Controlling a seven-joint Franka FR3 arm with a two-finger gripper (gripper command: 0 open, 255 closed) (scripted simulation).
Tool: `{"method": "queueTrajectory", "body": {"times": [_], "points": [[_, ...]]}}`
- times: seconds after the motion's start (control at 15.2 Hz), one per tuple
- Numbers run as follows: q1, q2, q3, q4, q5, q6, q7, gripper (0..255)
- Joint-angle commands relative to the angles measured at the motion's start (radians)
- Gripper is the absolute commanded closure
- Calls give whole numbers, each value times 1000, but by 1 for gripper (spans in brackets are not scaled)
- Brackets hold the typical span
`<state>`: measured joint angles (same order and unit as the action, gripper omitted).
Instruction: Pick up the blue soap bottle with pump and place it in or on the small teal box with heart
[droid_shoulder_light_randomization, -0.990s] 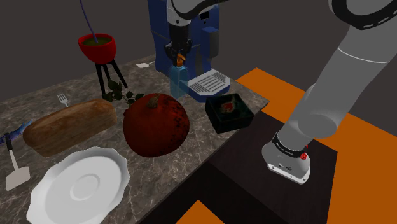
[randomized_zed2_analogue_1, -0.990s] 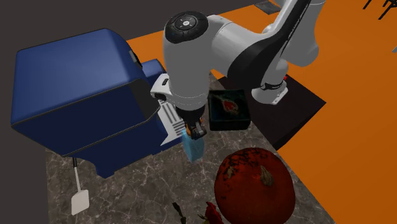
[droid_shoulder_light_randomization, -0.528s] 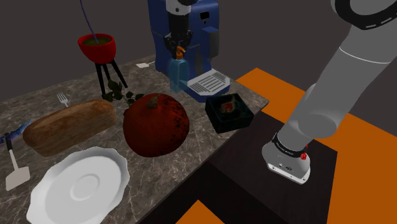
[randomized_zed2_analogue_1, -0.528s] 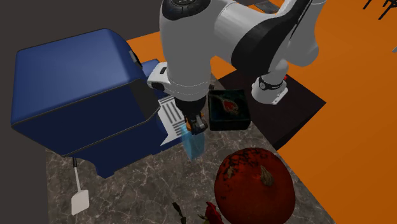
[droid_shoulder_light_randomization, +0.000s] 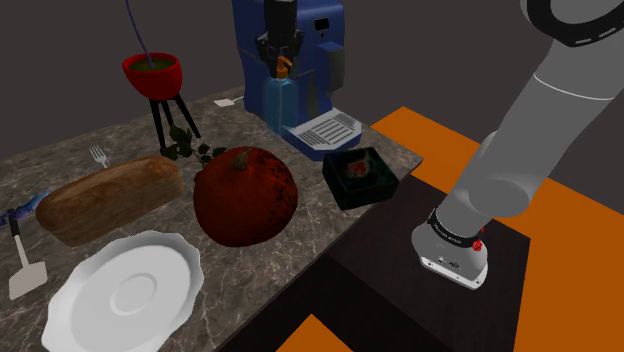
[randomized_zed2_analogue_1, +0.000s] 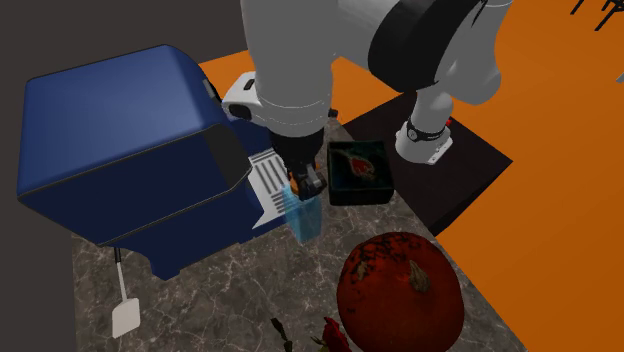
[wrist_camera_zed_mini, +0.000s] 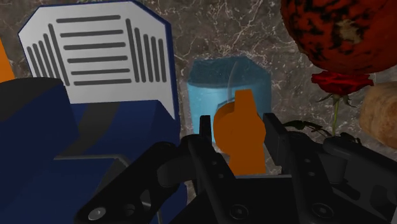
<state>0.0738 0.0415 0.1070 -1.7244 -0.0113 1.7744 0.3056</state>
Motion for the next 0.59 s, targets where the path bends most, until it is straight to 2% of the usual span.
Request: {"method": "queueTrajectory", "body": {"times": [0.0,0.33,0.53], "points": [[0,-3,0,24,0,-27,-1,255],[0,2,0,90,0,-88,-1,255],[-10,-115,-10,-21,12,-94,-22,255]]}}
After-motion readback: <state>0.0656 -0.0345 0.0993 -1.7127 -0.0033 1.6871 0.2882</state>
